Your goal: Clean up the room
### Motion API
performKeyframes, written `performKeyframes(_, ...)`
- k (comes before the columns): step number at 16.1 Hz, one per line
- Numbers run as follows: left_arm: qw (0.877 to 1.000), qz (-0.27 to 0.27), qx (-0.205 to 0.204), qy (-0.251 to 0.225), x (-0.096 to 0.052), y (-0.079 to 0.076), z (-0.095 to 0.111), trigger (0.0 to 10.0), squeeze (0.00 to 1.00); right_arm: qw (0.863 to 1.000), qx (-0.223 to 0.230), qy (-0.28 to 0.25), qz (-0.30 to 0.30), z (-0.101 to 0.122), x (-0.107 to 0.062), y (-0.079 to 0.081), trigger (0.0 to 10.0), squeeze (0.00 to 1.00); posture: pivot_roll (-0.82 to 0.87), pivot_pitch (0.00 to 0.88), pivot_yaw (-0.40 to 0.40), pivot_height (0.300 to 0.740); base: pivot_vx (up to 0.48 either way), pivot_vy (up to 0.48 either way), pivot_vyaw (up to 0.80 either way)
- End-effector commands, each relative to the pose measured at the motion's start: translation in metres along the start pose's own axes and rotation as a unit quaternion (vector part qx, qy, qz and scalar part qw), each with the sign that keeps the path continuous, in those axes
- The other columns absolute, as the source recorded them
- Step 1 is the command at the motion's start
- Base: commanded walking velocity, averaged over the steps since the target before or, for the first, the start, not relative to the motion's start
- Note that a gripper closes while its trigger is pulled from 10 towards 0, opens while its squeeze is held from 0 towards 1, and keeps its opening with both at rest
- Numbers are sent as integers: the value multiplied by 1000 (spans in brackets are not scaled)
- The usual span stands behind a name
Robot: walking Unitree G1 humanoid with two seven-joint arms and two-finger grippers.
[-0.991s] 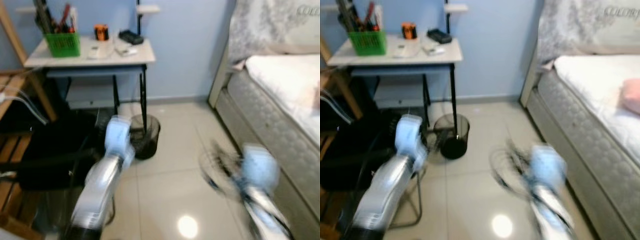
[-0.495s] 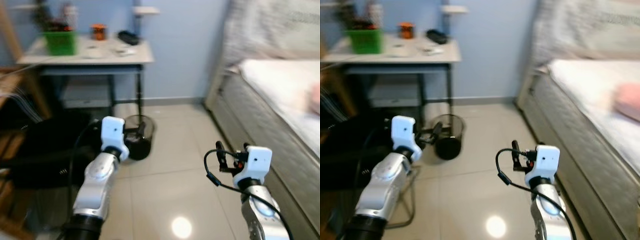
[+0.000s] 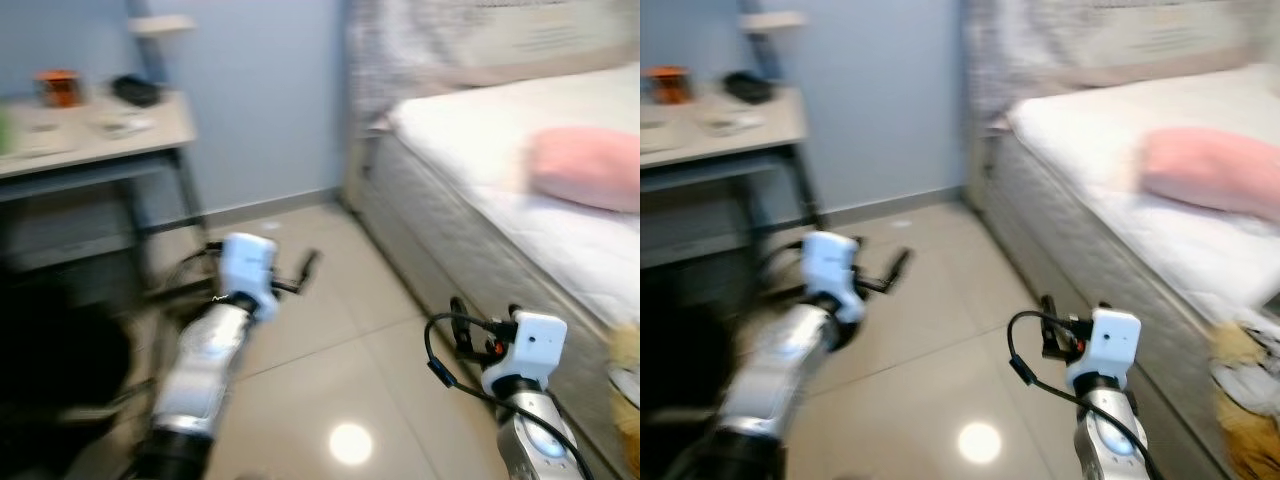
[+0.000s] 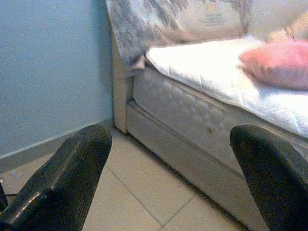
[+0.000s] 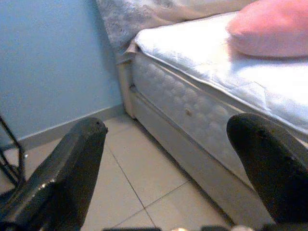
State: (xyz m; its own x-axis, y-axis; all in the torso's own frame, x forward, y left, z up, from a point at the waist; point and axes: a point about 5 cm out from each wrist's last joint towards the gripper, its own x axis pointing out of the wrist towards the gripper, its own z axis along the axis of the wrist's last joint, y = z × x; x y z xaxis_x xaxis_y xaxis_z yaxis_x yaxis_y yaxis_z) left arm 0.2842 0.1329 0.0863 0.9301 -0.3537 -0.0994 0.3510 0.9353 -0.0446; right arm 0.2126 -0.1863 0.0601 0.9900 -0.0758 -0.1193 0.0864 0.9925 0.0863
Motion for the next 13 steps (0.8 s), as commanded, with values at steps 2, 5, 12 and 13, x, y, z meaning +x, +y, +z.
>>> performKeyframes(2,999,-30,19,-24,10,-8,12,10000,0,1000,2,4,-8,-2,0,-5,10000,0,-43,0,-17,740,0,0,-734)
performKeyframes(5,999,-39,8,-11,4,-4,1,10000,0,998,0,-46,-34,15,7,-10,10000,0,-40,0,-12,740,0,320,-733)
performKeyframes(12,996,-81,29,-11,10,-9,3,10000,0,999,-40,-19,-22,3,7,-8,10000,0,-39,0,1,740,69,206,-316)
performKeyframes(13,995,-88,35,-15,10,-11,4,10000,0,999,-40,-19,-21,3,7,-7,10000,0,-41,0,2,740,480,0,0)
